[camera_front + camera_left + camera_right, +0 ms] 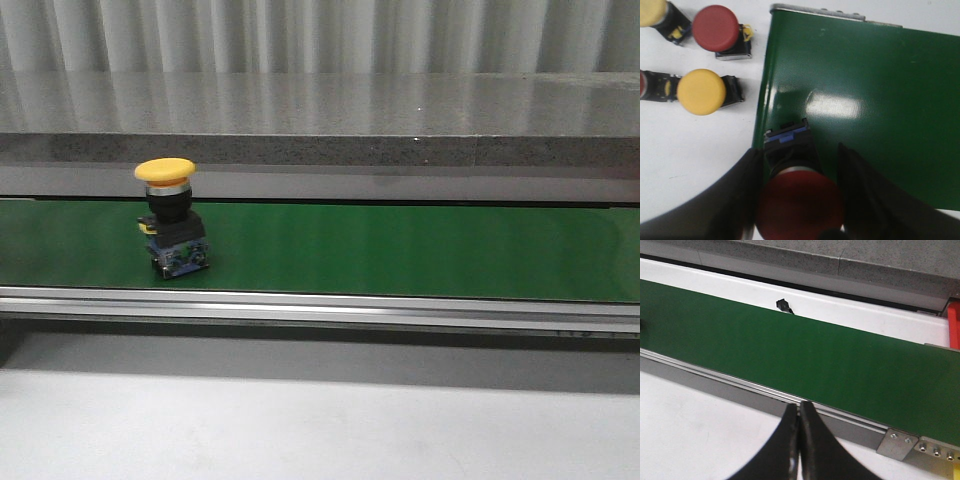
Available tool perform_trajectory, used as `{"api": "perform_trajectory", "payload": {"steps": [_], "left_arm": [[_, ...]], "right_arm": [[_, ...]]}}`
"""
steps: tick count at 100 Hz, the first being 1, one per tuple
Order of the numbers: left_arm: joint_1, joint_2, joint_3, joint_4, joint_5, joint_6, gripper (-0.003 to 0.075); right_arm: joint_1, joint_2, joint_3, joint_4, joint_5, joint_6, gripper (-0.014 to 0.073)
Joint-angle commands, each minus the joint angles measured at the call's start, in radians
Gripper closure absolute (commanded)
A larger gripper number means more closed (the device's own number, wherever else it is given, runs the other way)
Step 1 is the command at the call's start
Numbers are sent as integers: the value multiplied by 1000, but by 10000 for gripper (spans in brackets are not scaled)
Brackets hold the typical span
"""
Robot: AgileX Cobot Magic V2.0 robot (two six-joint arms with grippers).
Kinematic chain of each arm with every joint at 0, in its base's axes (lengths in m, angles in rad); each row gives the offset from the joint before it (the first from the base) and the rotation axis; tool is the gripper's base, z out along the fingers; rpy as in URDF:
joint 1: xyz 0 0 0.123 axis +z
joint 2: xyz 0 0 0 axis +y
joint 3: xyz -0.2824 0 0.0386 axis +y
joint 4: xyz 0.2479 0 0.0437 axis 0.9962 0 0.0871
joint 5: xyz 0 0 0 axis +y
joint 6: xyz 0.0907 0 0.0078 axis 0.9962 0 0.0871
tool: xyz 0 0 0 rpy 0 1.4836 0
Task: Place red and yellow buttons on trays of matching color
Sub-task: 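Grasp another red push-button on the table with the left gripper, then place the red button on the belt with the left gripper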
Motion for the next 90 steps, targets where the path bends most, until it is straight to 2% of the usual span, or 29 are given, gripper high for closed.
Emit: {"api": "perform_trajectory", "payload": {"steps": [1, 19, 26, 37, 45, 56, 68, 82, 90], "left_arm": [[-22, -7, -32, -3, -44, 0, 576], [-30, 25, -32, -3, -39, 0, 561], [-30, 30, -32, -3, -43, 0, 481], [-30, 30, -32, -3, -58, 0, 254], [-30, 30, -32, -10, -71, 0, 196], [-33, 14, -32, -22, -104, 5, 219], [-67, -45, -20, -22, -185, 38, 278], [-126, -159, 50, -22, -311, 58, 452], [-155, -235, 115, -22, -374, 58, 615]], "right_arm": [[1, 8, -23, 3, -67, -9, 660], [1, 8, -23, 3, -67, -9, 660], [1, 8, -23, 3, -67, -9, 660], [1, 8, -23, 3, -67, -9, 660], [1, 8, -23, 3, -67, -9, 660], [1, 8, -23, 3, -67, -9, 660], [1, 8, -23, 3, -67, -9, 660], [1, 8, -23, 3, -67, -9, 660], [1, 8, -23, 3, -67, -9, 660]]}}
